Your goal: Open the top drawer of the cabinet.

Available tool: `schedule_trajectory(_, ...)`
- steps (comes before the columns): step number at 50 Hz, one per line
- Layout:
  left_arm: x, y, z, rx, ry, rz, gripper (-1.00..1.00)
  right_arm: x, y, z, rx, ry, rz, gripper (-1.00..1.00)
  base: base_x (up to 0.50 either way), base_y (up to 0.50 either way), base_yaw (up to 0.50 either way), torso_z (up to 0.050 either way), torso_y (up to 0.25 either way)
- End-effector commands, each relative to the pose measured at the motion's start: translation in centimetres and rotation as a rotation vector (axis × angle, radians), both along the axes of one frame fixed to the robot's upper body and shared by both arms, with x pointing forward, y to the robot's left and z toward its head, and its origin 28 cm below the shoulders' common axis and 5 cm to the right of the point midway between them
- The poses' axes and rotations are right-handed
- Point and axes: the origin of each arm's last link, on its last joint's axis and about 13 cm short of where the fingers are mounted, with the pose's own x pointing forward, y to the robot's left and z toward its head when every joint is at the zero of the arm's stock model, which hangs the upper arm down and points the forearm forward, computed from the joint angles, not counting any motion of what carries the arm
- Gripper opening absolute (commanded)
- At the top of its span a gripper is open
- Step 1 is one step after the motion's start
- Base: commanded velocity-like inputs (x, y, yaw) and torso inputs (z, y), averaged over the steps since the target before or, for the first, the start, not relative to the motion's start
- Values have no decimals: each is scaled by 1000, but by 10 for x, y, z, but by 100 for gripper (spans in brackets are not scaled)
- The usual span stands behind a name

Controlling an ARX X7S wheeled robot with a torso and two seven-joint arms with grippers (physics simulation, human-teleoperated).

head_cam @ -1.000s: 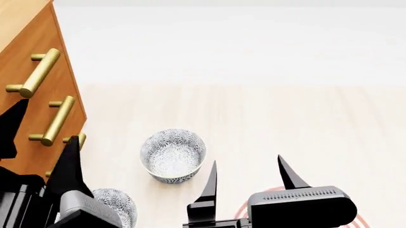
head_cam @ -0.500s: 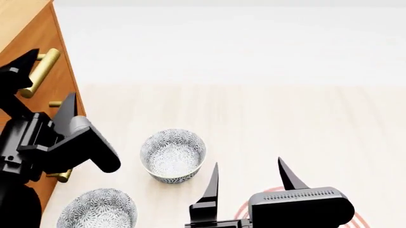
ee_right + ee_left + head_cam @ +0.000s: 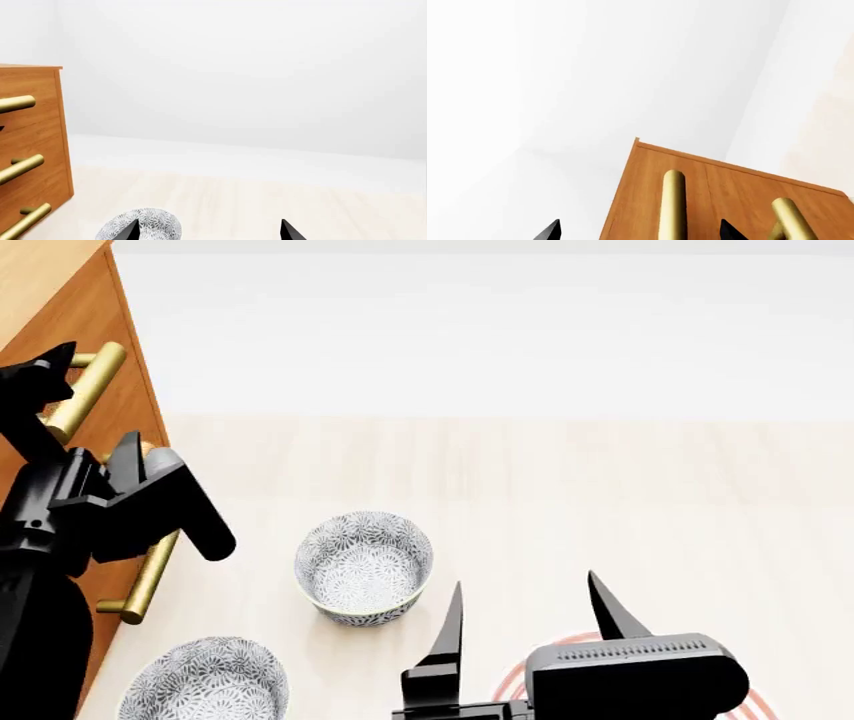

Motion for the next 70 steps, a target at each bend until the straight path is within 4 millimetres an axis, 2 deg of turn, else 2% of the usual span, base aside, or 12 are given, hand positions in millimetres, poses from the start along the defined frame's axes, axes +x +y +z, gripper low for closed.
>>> schedule_trajectory(1,7,8,-5,14,27,36,100,-1,0,0,-1,-3,0,100,0,0,0,0,0)
schedule_trajectory(16,14,18,-24,13,83,90,100,-3,-1,1,-2,-4,-2,100,0,0,0,0,0)
schedule_trajectory(33,17,23,-28,42,71,140,100,-3,1,0,-8,-1,1,100,0,0,0,0,0)
schedule_trajectory(34,18,24,-28,41,63,143,-100,-3,1,-1,-8,0,1,100,0,0,0,0,0)
schedule_trajectory(57,15,20,-19,98,30,149,-100,-4,0,-4,-3,5,2,100,0,0,0,0,0)
schedule_trajectory(70,19,-22,-7,121,13,47,-100,-4,0,-2,-9,4,6,100,1,0,0,0,0)
